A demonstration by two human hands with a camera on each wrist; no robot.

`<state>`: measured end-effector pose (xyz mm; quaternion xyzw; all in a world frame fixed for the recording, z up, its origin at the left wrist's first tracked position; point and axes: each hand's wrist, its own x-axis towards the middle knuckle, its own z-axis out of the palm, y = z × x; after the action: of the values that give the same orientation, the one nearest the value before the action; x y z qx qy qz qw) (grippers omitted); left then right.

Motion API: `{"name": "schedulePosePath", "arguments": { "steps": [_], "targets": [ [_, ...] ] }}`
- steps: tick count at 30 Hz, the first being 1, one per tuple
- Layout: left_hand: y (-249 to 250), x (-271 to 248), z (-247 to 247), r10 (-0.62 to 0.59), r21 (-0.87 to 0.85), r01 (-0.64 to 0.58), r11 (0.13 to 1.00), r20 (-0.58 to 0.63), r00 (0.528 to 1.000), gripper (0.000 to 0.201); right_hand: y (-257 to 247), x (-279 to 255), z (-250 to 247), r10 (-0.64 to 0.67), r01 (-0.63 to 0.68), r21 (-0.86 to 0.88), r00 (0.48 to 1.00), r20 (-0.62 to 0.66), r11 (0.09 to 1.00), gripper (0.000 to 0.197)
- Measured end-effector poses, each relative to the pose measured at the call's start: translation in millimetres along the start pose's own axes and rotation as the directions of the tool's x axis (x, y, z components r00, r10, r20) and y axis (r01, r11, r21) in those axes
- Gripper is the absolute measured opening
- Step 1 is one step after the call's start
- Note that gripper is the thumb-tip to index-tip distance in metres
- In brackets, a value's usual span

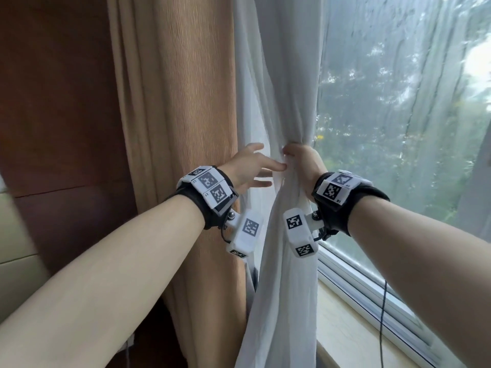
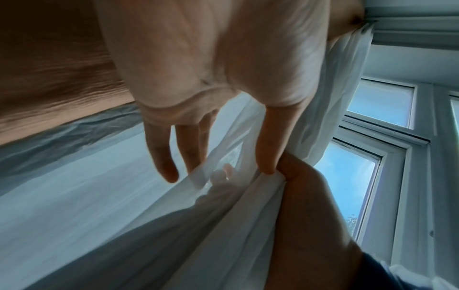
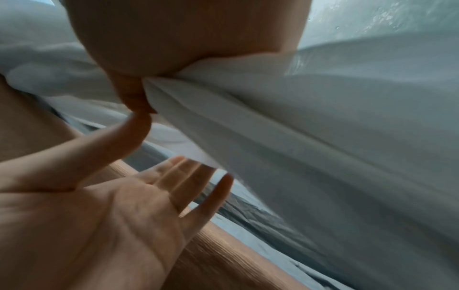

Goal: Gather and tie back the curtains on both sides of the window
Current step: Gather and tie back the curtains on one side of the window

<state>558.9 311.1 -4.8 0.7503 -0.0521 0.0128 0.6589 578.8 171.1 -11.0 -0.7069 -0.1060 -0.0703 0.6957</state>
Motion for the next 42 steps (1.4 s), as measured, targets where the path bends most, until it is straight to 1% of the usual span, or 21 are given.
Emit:
{"name": "schedulePosePath", "arguments": {
  "steps": [2,4,7,10,12,14,16,19,21,23,24,25,26,27,28,30,32,35,37,39,42],
  "targets": [
    [0.6,-1.6,-0.4,0.032,-0.009,-0.032,0.999,-0.003,0.999,0.078,3.3,-0.7,-0.7,0.009,-0.013,0.069,0.998,0.058,0.998,0.032],
    [1.3,-2.3,-1.6,0.062,0.010,-0.062,0.998,-0.023,0.998,0.072,2.8,-3.4,-2.7,0.014,-0.020,0.050,0.994,0.111,0.999,0.031],
    [0.6,-3.8,-6.9,0.112,0.036,-0.110,0.993,-0.052,0.992,0.044,2.6,-1.1,-2.3,0.018,-0.015,-0.077,0.999,0.043,0.997,0.028],
    [-0.5,-6.3,-10.3,0.119,0.024,-0.119,0.993,0.001,0.993,0.031,1.7,-1.5,-1.9,0.038,-0.040,-0.073,0.999,-0.019,0.997,0.019],
    [-1.6,-6.8,-11.3,0.105,-0.025,-0.104,0.994,0.010,0.994,0.030,2.2,0.2,-2.1,0.039,-0.040,-0.053,0.999,-0.019,0.998,0.014],
    [-2.4,-7.8,-11.7,0.088,-0.075,-0.090,0.993,-0.023,0.996,0.032,3.5,2.9,-2.0,0.039,-0.041,-0.068,0.999,-0.031,0.997,0.003],
    [-2.8,-7.6,-11.2,0.071,-0.114,-0.077,0.991,-0.055,0.996,0.037,5.4,5.8,-3.0,0.034,-0.038,-0.088,0.998,-0.044,0.995,0.012],
    [-2.5,-5.6,-8.2,0.029,-0.152,-0.045,0.987,-0.104,0.994,0.050,7.3,7.6,-4.1,0.007,-0.011,-0.095,0.999,-0.036,0.995,0.018],
    [-1.0,-3.8,-5.1,-0.001,-0.099,-0.012,0.995,-0.130,0.991,0.050,7.2,7.1,-3.2,0.000,-0.003,-0.065,0.999,-0.047,0.998,0.017],
    [-2.3,-0.7,-5.0,-0.013,0.009,0.014,1.000,-0.154,0.988,0.062,8.4,6.7,-0.7,0.008,-0.008,0.025,1.000,-0.012,1.000,0.008],
    [-3.9,1.3,-5.9,-0.016,0.044,0.023,0.999,-0.147,0.989,0.075,8.7,5.7,0.8,0.017,-0.020,0.095,0.999,0.032,0.995,0.011],
    [-5.4,2.6,-6.4,-0.026,0.073,0.035,0.997,-0.125,0.992,0.087,9.7,5.4,1.6,0.029,-0.042,0.148,0.996,0.085,0.988,0.024],
    [-6.9,3.5,-6.6,-0.041,0.092,0.050,0.995,-0.095,0.995,0.092,11.7,5.9,1.9,0.038,-0.059,0.159,0.990,0.134,0.985,0.035],
    [-7.9,3.5,-6.5,-0.059,0.095,0.065,0.993,-0.062,0.996,0.089,13.5,5.5,2.1,0.035,-0.058,0.131,0.984,0.174,0.990,0.040],
    [-7.9,2.3,-5.4,-0.072,0.087,0.074,0.993,-0.032,0.997,0.079,16.0,5.5,1.3,0.032,-0.048,0.076,0.979,0.199,0.996,0.041],
    [-11.2,3.2,-4.2,-0.068,0.069,0.068,0.995,-0.007,0.998,0.055,21.4,6.3,-1.7,0.031,-0.025,-0.032,0.978,0.205,0.999,0.034],
    [-17.8,5.5,-5.4,-0.064,0.023,0.064,0.998,-0.008,0.998,0.049,25.3,4.9,-3.7,0.017,-0.006,-0.063,0.983,0.185,0.998,0.020],
    [-24.9,5.9,-7.9,-0.055,-0.053,0.057,0.997,0.023,0.998,0.037,27.9,3.8,-2.5,0.030,-0.015,-0.098,0.988,0.152,0.995,0.023],
    [-26.7,7.5,-10.9,-0.062,-0.101,0.066,0.993,0.046,0.997,0.037,29.6,5.2,-0.9,0.006,0.000,-0.082,0.997,0.075,0.997,0.023],
    [-25.8,8.6,-13.7,-0.060,-0.142,0.066,0.988,0.049,0.997,0.037,34.1,11.7,-1.0,0.005,-0.008,-0.079,0.999,-0.043,0.997,0.028],
    [-20.4,5.3,-14.5,-0.040,-0.153,0.046,0.987,0.045,0.998,0.028,38.3,16.5,-2.3,0.021,-0.028,-0.076,0.995,-0.094,0.997,0.032]
  ]
}}
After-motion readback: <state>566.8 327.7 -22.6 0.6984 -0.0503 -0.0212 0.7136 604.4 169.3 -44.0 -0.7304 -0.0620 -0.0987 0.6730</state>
